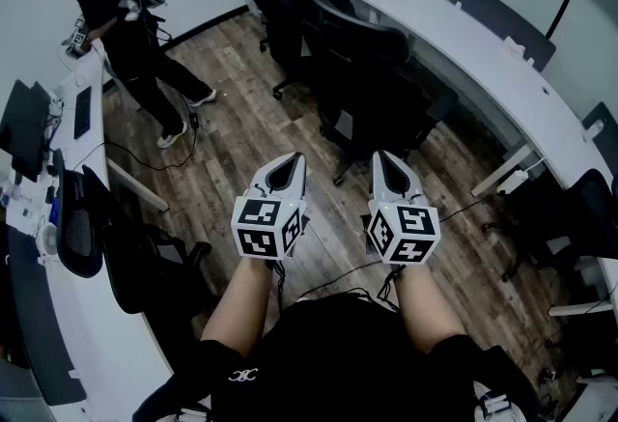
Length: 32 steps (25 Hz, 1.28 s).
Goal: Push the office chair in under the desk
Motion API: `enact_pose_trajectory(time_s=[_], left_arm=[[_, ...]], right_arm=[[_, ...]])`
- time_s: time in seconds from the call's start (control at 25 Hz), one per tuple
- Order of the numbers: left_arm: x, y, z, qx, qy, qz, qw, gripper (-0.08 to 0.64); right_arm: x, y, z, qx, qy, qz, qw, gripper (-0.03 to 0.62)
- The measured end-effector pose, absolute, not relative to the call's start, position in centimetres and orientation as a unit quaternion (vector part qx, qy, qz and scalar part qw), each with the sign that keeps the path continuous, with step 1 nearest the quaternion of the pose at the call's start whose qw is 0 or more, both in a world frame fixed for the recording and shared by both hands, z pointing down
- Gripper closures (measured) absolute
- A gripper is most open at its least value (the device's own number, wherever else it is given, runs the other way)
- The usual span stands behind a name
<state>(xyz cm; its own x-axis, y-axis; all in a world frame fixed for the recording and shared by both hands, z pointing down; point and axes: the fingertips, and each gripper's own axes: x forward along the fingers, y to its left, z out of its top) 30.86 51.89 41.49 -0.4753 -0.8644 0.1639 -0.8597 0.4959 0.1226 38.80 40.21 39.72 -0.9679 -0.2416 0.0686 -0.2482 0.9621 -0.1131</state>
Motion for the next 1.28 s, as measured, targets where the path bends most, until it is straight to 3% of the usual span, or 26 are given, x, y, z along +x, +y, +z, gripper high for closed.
enact_pose_trajectory(time_s=[1.28], left_arm=[[25.3, 59.0, 45.5, 0.497, -0.859, 0.010, 0.126, 0.554]], right_arm=[[33.9, 44.7, 42.9, 0.136, -0.987, 0.073, 0.045, 0.583]])
